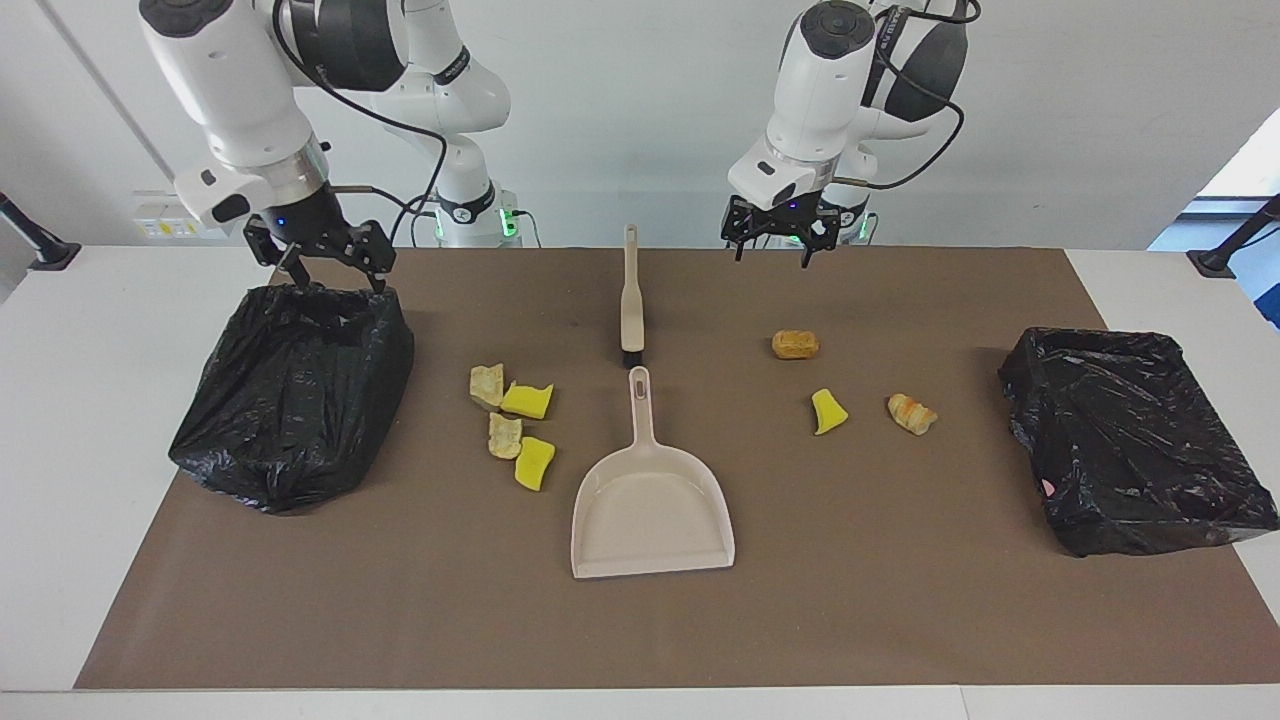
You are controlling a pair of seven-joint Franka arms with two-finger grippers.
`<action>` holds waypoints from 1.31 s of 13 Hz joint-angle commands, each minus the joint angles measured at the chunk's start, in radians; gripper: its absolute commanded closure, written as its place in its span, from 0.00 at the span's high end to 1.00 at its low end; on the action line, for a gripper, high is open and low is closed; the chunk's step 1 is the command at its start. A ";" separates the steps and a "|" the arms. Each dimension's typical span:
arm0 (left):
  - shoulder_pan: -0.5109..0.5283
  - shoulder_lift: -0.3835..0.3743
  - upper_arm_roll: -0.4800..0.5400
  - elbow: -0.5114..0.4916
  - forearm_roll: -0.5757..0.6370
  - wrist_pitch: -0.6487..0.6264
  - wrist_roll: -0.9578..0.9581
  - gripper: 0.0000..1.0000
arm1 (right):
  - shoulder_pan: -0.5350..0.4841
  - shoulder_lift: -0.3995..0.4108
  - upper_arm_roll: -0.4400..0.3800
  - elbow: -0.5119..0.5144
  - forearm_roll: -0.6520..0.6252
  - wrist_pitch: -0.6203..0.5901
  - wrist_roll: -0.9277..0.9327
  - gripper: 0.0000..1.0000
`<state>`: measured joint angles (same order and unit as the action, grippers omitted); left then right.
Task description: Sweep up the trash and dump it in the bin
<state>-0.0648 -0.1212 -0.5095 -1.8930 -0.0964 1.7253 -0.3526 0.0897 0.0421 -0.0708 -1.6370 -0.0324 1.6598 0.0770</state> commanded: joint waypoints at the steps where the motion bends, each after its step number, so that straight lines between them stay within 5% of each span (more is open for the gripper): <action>1: -0.001 -0.032 -0.053 -0.073 -0.014 0.063 -0.066 1.00 | 0.007 0.167 0.016 0.126 0.018 0.014 0.041 1.00; 6: -0.001 -0.037 -0.130 -0.130 -0.046 0.112 -0.120 1.00 | 0.025 0.321 0.017 0.149 0.147 0.076 0.073 1.00; 17: -0.001 -0.038 -0.403 -0.322 -0.088 0.295 -0.341 1.00 | 0.268 0.426 0.031 0.140 0.206 0.150 0.325 1.00</action>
<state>-0.0678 -0.1254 -0.8829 -2.1596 -0.1578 1.9634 -0.6665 0.3305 0.4447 -0.0432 -1.5184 0.1523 1.8138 0.3681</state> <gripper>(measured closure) 0.000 0.000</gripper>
